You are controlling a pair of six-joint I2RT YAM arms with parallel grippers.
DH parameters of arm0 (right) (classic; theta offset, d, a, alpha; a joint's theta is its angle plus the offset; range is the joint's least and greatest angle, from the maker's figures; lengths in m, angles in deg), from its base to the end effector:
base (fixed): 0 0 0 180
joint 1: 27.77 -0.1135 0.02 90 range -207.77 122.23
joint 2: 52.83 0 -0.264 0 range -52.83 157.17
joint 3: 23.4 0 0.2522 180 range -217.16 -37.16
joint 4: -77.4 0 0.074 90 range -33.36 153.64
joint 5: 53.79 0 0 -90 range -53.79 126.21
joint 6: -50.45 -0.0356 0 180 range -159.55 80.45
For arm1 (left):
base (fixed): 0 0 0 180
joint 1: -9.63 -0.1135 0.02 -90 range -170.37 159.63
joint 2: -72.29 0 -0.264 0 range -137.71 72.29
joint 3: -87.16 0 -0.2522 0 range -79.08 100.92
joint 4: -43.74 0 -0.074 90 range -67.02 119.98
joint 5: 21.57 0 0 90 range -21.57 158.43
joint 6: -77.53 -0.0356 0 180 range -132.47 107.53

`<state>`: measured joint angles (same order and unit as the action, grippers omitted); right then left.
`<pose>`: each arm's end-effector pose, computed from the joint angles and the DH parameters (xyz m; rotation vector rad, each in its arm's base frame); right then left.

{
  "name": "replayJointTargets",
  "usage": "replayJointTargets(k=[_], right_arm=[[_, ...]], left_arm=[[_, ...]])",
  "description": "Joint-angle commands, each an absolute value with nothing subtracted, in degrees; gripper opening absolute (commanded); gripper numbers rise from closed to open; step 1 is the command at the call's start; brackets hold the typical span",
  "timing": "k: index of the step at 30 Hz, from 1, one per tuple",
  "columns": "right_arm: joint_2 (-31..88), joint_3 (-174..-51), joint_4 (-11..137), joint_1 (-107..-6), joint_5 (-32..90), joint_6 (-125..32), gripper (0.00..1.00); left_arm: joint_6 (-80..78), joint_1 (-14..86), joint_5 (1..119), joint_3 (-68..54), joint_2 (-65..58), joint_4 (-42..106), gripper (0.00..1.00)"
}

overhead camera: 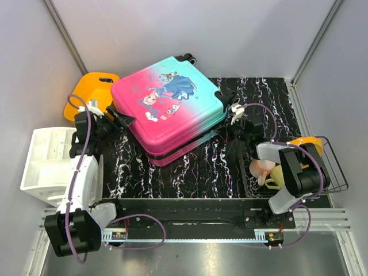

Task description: Open, take out, and arrange the luggage

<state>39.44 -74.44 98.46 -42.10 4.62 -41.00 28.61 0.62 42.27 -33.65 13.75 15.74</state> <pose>0.3035 0.0968 0.1751 -0.5846 1.8420 0.7129 0.2281 0.0203 0.2929 -0.6120 2.0021 -0.8114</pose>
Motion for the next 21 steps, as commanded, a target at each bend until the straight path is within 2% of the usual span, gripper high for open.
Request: replayJointTargets(k=[1,9,12,15,21], right_arm=[[36.91,-75.13,96.07,-42.54,8.61,-42.62,0.0],[36.2,-75.21,95.1,-42.45,9.49,-42.19,0.0],[36.38,-75.66,94.75,-42.54,9.58,-42.28,0.0],[36.38,-76.36,93.7,-42.45,9.58,-42.1,0.0],[36.56,-77.15,92.11,-42.45,9.58,-42.36,0.0]], left_arm=[[23.21,-0.91,53.39,-33.04,13.58,-0.43,0.71],[21.63,-1.97,53.13,-29.95,19.02,-5.25,0.68],[21.63,-1.97,56.45,-31.44,19.12,-7.37,0.65],[22.77,-1.97,59.02,-33.55,17.54,-7.38,0.63],[24.44,-1.44,57.09,-34.7,10.34,-0.11,0.63]])
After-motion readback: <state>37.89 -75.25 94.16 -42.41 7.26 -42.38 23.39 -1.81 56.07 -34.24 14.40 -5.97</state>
